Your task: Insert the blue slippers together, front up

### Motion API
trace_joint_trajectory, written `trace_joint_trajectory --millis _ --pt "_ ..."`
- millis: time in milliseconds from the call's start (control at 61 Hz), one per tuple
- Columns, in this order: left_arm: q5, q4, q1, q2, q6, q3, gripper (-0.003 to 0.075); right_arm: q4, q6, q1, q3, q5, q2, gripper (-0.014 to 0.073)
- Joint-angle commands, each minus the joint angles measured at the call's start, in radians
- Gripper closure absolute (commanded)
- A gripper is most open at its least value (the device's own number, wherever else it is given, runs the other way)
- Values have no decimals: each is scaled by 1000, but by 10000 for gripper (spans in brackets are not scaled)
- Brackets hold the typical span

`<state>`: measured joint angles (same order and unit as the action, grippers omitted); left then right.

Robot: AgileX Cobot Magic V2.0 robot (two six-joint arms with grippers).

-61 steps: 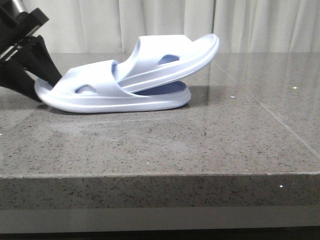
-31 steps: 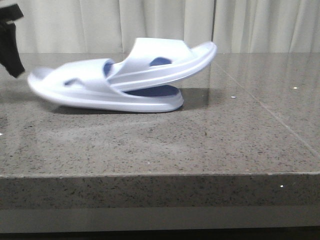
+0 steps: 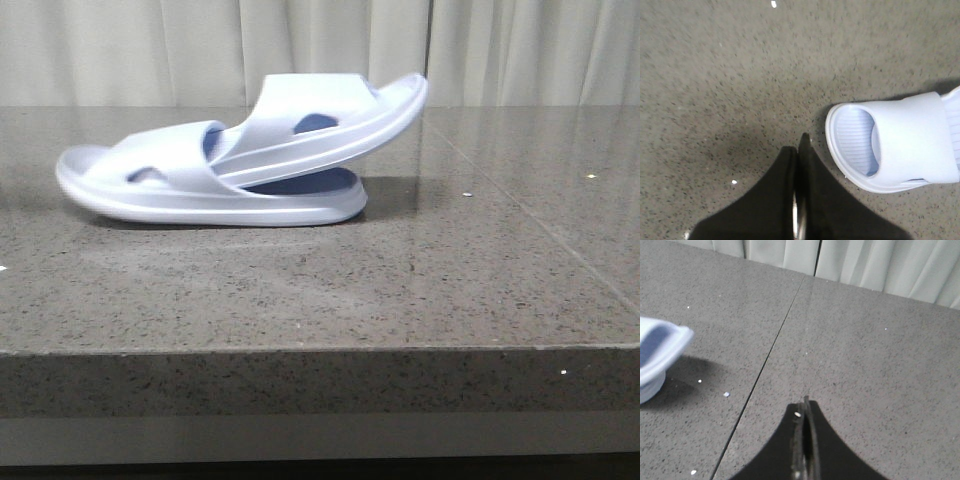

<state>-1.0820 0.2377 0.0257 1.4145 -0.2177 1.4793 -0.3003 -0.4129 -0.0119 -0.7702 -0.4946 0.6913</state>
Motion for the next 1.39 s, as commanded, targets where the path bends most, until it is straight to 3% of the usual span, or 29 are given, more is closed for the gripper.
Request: trace_joint_trajectory --millis 0,115,491,934,1376 --pt "182 -13 0 -182 10 -86 740 13 -9 -2 -7 126 1 653" --pt "363 -74 0 -385 10 -255 740 13 -9 -2 29 170 1 653" --pt "639 -97 0 -872 10 -715 740 13 -9 -2 156 274 -124 653" --pt "655 -92 0 -1206 10 -992 740 13 -20 -2 302 260 -454 653" --pt "664 -74 0 -1240 10 -1009 739 13 -20 -2 303 255 -477 653"
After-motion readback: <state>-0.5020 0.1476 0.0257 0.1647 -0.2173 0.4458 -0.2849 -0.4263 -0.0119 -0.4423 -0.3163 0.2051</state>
